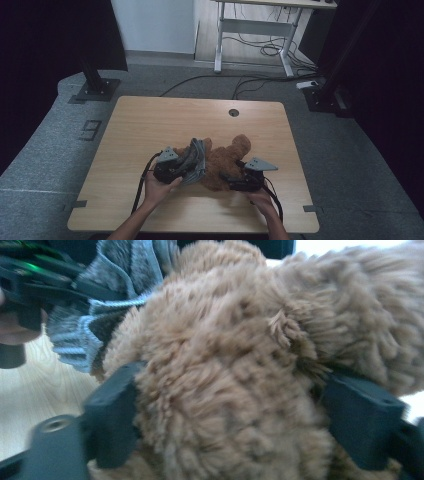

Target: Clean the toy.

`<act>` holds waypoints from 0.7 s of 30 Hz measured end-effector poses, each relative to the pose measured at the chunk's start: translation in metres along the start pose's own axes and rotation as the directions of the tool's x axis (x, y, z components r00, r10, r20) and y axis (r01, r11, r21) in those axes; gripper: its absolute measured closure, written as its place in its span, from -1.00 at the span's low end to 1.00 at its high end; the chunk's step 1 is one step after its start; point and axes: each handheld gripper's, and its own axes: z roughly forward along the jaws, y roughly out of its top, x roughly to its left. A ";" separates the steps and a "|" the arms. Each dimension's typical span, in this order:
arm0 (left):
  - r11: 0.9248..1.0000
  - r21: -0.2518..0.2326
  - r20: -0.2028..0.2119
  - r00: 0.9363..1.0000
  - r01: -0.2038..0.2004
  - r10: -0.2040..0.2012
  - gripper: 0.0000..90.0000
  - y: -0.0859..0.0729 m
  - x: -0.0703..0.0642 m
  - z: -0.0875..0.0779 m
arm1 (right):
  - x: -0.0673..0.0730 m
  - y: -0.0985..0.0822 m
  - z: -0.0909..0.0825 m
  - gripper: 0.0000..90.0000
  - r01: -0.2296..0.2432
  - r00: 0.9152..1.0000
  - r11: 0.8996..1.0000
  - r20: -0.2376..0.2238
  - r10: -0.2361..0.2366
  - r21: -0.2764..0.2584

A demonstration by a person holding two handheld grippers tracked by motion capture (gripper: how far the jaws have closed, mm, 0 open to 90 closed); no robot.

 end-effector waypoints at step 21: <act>0.995 0.096 0.079 0.996 -0.038 0.031 0.69 0.091 -0.065 0.082 | 0.029 -0.016 -0.012 0.27 0.367 0.923 0.930 0.128 -0.362 -0.017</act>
